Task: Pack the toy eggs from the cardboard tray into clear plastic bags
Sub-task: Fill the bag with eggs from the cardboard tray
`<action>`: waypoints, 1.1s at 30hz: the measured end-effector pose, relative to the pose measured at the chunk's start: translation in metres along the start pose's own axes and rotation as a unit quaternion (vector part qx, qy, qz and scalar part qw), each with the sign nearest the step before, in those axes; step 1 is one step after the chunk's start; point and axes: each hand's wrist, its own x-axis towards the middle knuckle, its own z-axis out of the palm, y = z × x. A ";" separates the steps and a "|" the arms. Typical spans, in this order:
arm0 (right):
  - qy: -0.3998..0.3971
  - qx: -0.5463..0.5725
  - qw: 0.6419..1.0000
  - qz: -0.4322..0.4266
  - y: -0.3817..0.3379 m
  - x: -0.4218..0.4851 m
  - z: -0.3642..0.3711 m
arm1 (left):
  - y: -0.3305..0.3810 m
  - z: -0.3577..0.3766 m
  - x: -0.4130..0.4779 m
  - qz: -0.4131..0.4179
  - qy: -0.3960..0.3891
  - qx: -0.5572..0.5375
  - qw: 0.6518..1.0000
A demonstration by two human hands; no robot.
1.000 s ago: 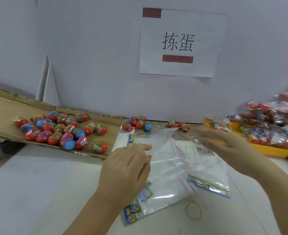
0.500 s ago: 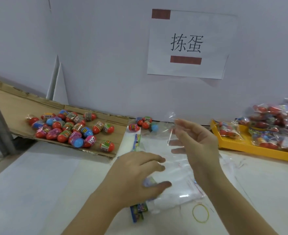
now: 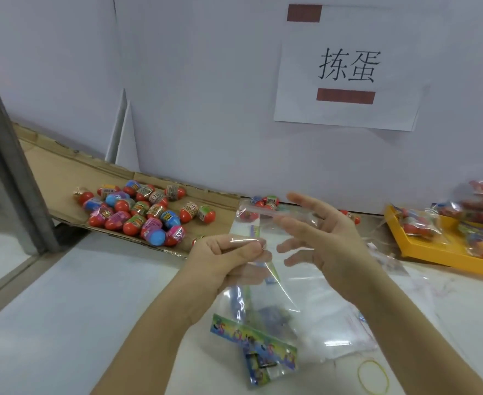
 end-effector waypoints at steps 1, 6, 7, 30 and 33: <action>0.008 0.013 1.000 0.011 0.003 0.001 0.002 | -0.001 -0.002 0.002 0.015 0.027 -0.008 0.999; 0.014 -0.078 0.997 0.018 0.022 -0.011 0.026 | -0.001 -0.011 0.006 0.074 0.158 -0.002 0.985; 0.050 -0.071 0.996 -0.006 0.024 -0.012 0.029 | -0.001 -0.010 0.007 0.083 0.182 0.016 0.980; -0.057 -0.429 0.900 -0.048 0.077 0.064 0.081 | 0.061 -0.074 -0.014 0.125 0.246 -0.070 0.959; -0.079 -0.519 0.851 0.004 0.082 0.081 0.107 | 0.044 -0.070 -0.017 0.108 0.230 -0.069 0.965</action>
